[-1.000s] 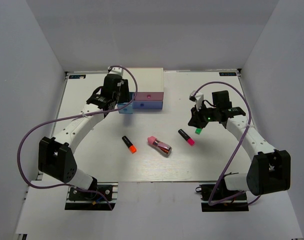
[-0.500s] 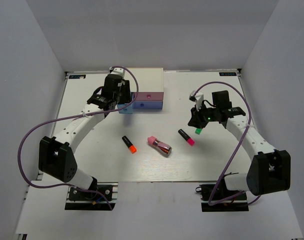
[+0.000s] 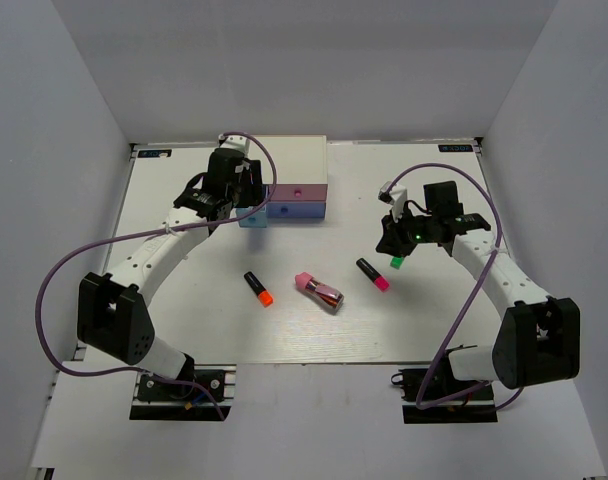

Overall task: Sort the stationery into containers
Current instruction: Place the stationery in the drawer, then close the drawer in the storage box.

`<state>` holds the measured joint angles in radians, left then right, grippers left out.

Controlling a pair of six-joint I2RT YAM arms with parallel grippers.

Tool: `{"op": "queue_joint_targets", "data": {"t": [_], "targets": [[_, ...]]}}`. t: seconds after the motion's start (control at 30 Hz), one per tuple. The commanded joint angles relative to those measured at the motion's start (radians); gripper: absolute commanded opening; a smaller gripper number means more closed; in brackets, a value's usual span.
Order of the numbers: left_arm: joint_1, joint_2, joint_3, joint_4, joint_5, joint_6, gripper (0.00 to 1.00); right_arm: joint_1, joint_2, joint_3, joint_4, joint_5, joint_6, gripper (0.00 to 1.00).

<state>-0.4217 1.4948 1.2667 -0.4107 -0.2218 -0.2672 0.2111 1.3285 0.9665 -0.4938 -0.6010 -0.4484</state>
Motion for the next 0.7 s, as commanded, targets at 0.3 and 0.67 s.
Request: {"op": "queue_joint_targets", "data": {"t": [0.3, 0.67], "targets": [[-0.005, -0.220, -0.054, 0.010, 0.145, -0.032, 0.00, -0.004, -0.002, 0.020, 0.011, -0.011, -0.004, 0.16], [-0.005, -0.363, -0.260, -0.031, 0.363, -0.064, 0.00, -0.003, 0.020, 0.037, 0.014, -0.026, 0.002, 0.16]]}}
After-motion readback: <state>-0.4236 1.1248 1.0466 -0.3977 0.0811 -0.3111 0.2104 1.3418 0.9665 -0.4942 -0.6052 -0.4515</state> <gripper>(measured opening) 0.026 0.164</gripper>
